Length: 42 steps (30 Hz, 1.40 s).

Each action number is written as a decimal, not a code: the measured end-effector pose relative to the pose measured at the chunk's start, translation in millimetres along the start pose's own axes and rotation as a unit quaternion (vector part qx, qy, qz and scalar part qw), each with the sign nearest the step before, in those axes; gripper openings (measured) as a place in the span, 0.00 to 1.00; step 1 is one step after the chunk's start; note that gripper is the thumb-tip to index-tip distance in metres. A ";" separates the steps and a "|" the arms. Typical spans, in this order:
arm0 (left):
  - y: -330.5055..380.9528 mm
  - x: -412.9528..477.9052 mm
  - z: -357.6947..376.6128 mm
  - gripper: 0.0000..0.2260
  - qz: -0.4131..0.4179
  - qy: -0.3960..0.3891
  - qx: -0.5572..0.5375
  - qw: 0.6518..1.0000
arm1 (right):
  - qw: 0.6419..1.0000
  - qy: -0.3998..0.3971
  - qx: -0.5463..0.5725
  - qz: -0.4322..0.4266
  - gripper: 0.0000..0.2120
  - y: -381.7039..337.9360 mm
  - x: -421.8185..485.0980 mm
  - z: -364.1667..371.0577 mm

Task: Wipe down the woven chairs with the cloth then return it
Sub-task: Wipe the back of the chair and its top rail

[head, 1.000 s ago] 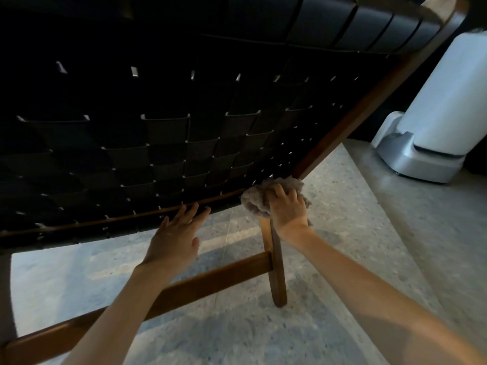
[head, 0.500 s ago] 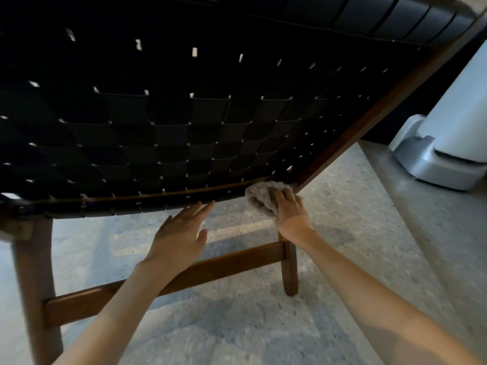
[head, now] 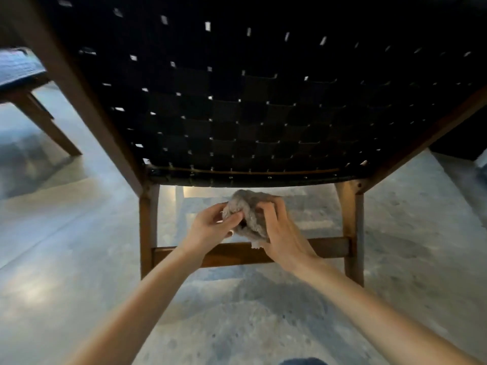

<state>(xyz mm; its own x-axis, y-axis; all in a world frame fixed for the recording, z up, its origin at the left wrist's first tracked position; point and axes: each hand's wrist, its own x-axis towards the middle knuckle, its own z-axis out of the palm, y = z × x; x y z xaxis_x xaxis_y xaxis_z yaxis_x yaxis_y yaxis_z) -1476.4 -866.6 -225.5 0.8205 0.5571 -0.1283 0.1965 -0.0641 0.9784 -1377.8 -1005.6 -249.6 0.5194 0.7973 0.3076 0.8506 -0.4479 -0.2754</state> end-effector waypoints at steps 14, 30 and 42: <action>-7.5 -39.1 -130.0 0.06 0.056 0.155 0.046 0.985 | 0.987 -0.094 0.095 -0.091 0.13 -111.6 60.6 -3.5; 160.1 -64.9 -216.4 0.10 0.319 0.460 0.138 0.817 | 0.923 0.281 0.255 -0.055 0.06 -224.3 124.2 -121.5; 214.1 -48.3 -193.9 0.23 0.426 0.265 -0.056 0.863 | 0.788 0.275 0.548 0.061 0.09 -266.4 164.3 -136.4</action>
<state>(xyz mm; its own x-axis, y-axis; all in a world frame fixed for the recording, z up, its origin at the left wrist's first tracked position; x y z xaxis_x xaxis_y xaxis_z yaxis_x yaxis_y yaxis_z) -1578.0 -746.6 21.6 0.2756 0.6491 0.7090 -0.4350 -0.5736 0.6941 -1507.9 -810.5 -1.5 0.8045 0.3455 0.4830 0.3663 0.3515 -0.8615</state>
